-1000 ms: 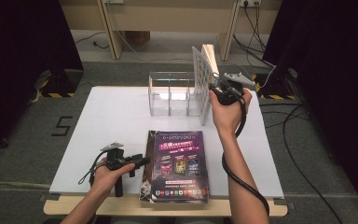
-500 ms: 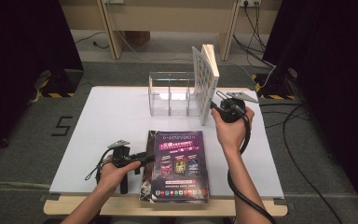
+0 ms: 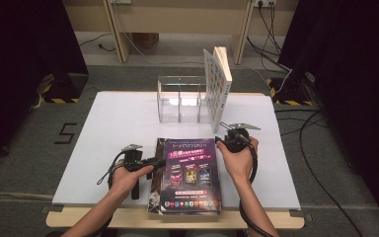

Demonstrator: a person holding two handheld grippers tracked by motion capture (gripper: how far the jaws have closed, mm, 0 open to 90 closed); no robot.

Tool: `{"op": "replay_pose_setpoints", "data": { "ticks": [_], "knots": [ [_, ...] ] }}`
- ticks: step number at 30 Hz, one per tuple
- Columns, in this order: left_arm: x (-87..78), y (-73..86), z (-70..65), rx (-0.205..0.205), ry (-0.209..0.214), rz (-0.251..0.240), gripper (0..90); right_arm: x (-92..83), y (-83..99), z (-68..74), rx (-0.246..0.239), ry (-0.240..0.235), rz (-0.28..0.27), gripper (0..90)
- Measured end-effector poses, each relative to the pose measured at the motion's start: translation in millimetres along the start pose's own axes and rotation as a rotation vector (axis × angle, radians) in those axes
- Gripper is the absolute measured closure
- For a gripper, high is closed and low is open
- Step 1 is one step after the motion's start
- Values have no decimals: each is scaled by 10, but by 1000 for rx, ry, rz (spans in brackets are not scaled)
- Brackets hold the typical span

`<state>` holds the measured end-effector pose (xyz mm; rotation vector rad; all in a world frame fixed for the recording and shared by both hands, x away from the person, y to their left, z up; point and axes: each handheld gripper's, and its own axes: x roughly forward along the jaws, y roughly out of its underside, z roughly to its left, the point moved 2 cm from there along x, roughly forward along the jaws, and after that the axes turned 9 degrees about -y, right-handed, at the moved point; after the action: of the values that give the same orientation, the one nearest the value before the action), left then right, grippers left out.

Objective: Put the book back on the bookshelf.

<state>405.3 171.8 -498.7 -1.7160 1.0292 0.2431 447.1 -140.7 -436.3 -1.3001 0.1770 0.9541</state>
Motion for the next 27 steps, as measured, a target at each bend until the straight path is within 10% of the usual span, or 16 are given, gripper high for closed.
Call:
{"op": "replay_pose_setpoints", "data": {
  "ticks": [27],
  "knots": [
    [146,-2,-74,13,-15,53,577,266,324,-55,68,-60,140,566]
  ]
}}
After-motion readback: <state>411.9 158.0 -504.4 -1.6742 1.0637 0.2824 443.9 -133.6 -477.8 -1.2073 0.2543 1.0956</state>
